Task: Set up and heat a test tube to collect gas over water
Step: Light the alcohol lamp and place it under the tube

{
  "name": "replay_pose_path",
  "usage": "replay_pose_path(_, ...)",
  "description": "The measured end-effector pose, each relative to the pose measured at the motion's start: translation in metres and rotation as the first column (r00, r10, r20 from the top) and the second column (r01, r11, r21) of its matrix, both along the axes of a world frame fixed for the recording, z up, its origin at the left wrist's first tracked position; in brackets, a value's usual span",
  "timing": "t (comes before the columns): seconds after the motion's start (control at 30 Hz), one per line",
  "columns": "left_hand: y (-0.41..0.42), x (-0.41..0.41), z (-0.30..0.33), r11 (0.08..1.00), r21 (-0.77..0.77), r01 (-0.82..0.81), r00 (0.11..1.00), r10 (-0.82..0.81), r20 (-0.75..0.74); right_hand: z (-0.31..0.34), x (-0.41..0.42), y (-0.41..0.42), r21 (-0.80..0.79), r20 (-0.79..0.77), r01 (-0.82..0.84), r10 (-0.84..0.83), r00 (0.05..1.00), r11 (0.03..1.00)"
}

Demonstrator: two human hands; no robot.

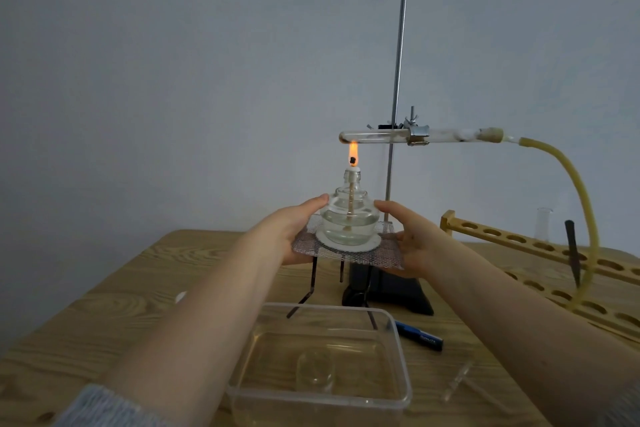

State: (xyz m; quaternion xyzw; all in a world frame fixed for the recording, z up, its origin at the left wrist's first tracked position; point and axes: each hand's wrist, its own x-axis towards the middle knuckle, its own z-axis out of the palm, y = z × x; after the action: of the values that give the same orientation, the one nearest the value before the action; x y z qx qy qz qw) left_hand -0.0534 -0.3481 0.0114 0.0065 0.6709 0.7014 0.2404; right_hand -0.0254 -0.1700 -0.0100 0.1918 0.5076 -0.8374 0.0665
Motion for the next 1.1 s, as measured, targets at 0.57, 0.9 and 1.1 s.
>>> replay_pose_path(0.57,0.013,-0.011,-0.005,1.000,0.003,0.000,1.000,0.000,0.007,-0.002,0.007,0.013,-0.030,-0.015,0.042,-0.043,0.999,0.999)
replay_pose_path(0.9,-0.002,-0.007,-0.005,0.999,0.035,-0.011,0.999,0.009,0.037,-0.001,0.003,-0.003,-0.001,0.003,0.007,-0.007,1.000,1.000)
replay_pose_path(1.1,-0.014,-0.010,-0.010,0.999,0.034,-0.024,0.999,0.023,0.029,-0.002,0.000,-0.012,0.001,-0.013,-0.010,0.010,1.000,1.000)
